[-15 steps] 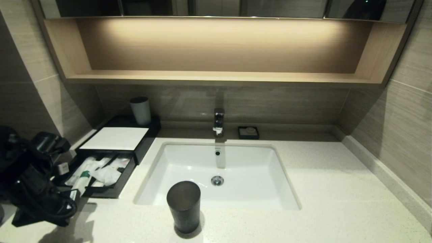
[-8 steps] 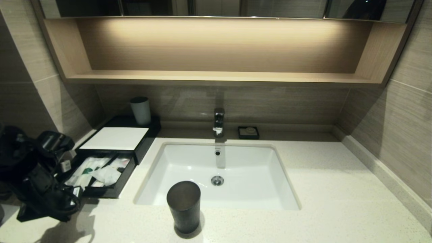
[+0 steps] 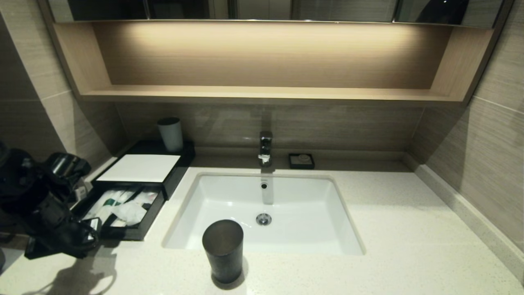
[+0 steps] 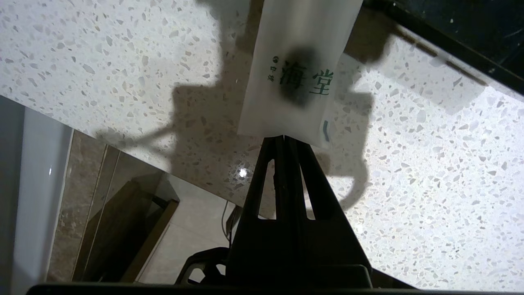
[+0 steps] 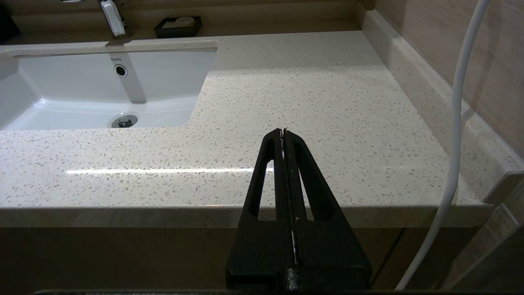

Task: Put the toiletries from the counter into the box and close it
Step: Place the bathroom toiletry into the drawer

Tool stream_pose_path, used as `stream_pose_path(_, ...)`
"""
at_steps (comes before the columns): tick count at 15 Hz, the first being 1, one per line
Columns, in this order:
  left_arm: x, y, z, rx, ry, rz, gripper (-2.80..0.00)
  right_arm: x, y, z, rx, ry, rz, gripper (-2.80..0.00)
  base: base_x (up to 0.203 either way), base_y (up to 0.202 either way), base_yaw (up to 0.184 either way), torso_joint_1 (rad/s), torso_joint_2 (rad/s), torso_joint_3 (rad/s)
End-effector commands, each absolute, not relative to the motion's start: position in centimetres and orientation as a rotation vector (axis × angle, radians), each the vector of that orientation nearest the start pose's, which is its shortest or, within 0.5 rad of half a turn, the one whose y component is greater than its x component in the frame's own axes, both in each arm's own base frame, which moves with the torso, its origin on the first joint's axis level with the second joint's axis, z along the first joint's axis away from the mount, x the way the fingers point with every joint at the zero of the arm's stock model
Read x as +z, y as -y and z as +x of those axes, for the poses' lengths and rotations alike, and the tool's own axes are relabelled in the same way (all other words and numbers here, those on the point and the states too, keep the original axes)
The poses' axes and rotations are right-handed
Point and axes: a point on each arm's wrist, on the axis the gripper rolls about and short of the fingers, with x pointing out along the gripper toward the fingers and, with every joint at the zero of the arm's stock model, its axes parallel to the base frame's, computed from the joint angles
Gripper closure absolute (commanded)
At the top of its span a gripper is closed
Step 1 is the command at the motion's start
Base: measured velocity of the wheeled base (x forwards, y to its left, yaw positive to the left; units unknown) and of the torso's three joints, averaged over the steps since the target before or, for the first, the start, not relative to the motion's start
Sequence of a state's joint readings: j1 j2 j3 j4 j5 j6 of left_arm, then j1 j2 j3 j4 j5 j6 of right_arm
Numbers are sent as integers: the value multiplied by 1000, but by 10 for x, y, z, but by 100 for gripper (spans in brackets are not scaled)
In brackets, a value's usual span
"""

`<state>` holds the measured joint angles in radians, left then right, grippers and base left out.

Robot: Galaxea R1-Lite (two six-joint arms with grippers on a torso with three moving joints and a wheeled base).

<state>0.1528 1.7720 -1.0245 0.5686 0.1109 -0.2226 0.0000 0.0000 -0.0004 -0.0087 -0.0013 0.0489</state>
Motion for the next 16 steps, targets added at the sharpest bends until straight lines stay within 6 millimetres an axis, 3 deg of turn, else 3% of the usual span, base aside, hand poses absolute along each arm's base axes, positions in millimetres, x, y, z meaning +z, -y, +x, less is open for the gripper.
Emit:
stream_pose_path(1, 131, -44, 266, 385, -1289, -211, 0, 76, 0, -23, -1, 8, 49, 0, 0, 0, 0, 0, 0, 0)
stream_pose_path(16, 136, -48, 290, 383, -1243, -207, 0, 77, 0, -23, -1, 8, 49, 0, 0, 0, 0, 0, 0, 0)
